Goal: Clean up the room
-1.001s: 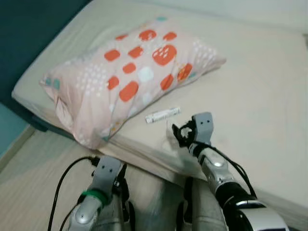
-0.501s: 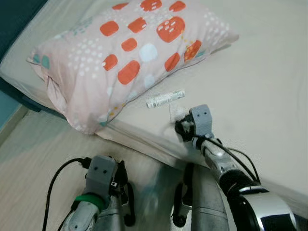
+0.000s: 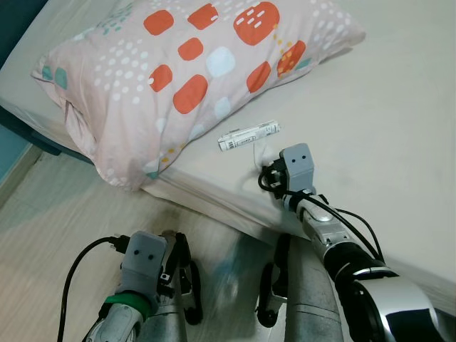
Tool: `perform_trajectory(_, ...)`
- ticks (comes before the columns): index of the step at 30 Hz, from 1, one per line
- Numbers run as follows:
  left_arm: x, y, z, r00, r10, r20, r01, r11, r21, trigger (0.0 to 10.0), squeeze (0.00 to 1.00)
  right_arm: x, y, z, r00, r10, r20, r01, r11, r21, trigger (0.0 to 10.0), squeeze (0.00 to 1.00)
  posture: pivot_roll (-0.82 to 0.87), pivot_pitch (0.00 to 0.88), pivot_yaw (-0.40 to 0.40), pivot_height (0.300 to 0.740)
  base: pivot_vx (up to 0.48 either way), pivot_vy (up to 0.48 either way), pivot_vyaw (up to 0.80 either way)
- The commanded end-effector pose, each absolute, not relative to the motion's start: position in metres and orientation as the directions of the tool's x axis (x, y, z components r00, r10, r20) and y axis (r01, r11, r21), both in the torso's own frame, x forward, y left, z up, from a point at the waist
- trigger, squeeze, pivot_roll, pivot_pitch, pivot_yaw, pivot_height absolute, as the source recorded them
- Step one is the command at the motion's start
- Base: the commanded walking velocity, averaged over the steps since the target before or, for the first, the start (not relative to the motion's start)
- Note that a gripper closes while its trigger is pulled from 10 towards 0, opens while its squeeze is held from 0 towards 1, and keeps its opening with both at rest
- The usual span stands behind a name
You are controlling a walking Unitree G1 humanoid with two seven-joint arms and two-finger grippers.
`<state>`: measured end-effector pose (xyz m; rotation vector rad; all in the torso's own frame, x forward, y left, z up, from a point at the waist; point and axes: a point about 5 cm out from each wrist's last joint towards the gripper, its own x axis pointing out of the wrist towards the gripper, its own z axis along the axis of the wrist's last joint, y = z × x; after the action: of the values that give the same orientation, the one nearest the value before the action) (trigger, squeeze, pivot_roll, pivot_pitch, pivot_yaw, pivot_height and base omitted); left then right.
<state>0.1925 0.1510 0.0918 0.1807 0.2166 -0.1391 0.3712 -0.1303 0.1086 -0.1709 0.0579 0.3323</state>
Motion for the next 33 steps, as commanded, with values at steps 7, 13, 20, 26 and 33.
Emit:
perform_trajectory(7,0.194,0.150,0.084,0.955,-0.111,-0.274,0.157,0.976,0.153,10.0,0.00,0.364,-0.132,0.095,0.931,0.340,-0.130,-0.356,0.925,-0.131,0.0,0.00,0.24,0.373,0.050,0.606,0.000,0.000,0.00)
perform_trajectory(13,0.205,0.148,0.081,0.959,-0.118,-0.258,0.161,0.975,0.153,10.0,0.00,0.364,-0.135,0.098,0.938,0.337,-0.082,-0.344,0.932,-0.111,0.0,0.00,0.21,0.290,0.024,0.606,0.000,0.000,0.00)
perform_trajectory(20,0.235,0.147,0.083,0.970,-0.139,-0.198,0.170,0.974,0.153,10.0,0.00,0.349,-0.150,0.092,0.958,0.285,0.028,-0.283,0.957,-0.064,2.2,0.00,0.09,0.060,-0.040,0.606,0.000,0.000,0.00)
perform_trajectory(26,0.242,0.152,0.087,0.973,-0.143,-0.180,0.171,0.974,0.152,10.0,0.00,0.338,-0.152,0.084,0.960,0.274,0.052,-0.273,0.962,-0.019,10.0,0.00,0.06,0.025,-0.040,0.606,0.000,0.000,0.00)
perform_trajectory(33,0.260,0.166,0.119,0.995,-0.100,-0.026,0.103,0.973,0.205,10.0,0.00,0.298,-0.160,0.068,0.981,0.159,0.115,-0.170,0.981,0.090,10.0,0.00,-0.02,0.000,-0.017,0.606,0.000,0.000,0.00)
